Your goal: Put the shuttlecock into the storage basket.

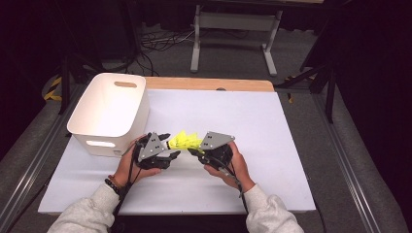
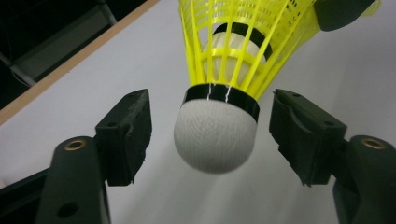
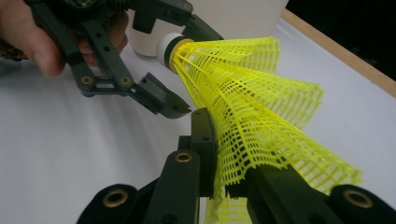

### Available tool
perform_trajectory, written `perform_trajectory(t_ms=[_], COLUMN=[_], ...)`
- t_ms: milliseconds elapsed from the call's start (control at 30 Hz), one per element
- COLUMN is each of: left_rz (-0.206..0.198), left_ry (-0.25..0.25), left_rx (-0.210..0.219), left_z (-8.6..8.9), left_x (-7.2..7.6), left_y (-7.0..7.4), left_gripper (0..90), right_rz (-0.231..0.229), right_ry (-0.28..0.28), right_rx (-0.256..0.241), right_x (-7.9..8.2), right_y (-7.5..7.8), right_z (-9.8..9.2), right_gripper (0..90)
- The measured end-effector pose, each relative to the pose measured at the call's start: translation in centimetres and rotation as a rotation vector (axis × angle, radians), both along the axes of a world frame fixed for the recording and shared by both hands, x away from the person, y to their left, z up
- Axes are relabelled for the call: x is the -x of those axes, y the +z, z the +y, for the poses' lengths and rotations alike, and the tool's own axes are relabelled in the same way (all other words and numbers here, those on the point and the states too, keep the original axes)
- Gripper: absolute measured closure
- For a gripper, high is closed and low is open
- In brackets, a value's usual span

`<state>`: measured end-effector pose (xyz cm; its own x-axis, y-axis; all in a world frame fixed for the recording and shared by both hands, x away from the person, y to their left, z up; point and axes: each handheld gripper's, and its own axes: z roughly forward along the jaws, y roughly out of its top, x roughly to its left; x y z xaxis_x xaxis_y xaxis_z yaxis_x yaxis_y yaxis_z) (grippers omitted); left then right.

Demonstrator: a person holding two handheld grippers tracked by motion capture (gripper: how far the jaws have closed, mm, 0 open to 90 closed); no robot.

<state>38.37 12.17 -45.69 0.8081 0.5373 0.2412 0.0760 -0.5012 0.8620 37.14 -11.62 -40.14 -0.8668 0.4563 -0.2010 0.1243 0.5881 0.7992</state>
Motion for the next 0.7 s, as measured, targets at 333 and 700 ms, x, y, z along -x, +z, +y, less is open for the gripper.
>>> perform_trajectory(t_ms=[333, 700], left_rz=[0.082, 0.116], left_ry=[-0.088, -0.091], left_rx=[-0.118, -0.077], left_z=[-1.8, -2.1], left_x=[0.1, 0.1], left_y=[-1.2, -1.4], left_gripper=[46.7, 48.7], right_rz=[-0.001, 0.034], right_ry=[0.098, 0.15], right_rx=[0.216, 0.197], right_x=[1.2, 1.4], right_y=[-0.6, -0.1], right_z=[2.5, 2.9], right_gripper=[80.8, 71.5])
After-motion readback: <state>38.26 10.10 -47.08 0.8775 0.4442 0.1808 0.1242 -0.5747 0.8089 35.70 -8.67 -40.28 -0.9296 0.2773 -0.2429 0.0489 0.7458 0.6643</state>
